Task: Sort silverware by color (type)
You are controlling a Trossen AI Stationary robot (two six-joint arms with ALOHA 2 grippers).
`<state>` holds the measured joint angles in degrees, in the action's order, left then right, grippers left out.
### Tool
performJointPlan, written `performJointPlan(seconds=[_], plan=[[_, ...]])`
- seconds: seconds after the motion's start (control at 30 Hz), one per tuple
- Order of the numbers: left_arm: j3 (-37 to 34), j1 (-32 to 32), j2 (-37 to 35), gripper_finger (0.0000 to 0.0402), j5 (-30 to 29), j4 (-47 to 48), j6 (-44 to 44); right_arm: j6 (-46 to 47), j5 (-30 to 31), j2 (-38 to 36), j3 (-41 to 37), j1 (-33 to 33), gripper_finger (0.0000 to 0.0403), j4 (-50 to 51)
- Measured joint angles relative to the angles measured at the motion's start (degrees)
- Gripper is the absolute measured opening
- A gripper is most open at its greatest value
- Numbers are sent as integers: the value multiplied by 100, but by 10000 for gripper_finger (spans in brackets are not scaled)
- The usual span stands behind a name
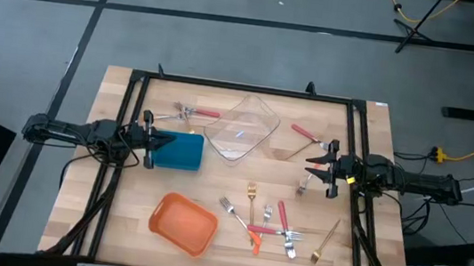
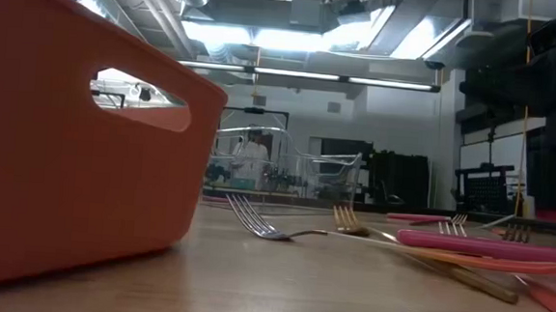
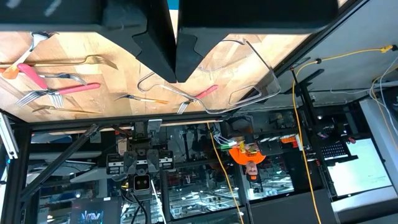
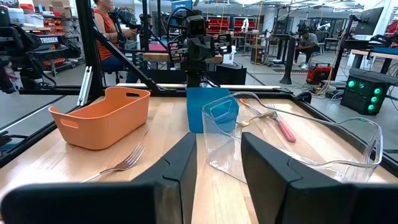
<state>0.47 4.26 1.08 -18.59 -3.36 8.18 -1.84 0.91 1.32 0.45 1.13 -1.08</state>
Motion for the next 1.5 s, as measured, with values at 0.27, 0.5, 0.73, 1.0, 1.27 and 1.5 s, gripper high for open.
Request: performJointPlan(seconds=[0.27,0.5,0.73,1.0,1.27,1.5], plan=[[-2,-1,0,0,0,0,-1,-1,0,-1,1,-1,117,-4],[0,0,0,0,0,0,-1,38,0,0,2,-2,117,-7],[-1,1,-2,0,1,0,0,1012,-2,-1,0,-2,117,-31],[0,-1,-2,0,0,0,-1,1581,15,-2,0,-2,117,-38],[0,0,-1,0,0,0,-1,1992,107,-2,0,-2,118,-57],[0,1,0,0,0,0,-1,2005,109,-1,-1,-2,166,-94]])
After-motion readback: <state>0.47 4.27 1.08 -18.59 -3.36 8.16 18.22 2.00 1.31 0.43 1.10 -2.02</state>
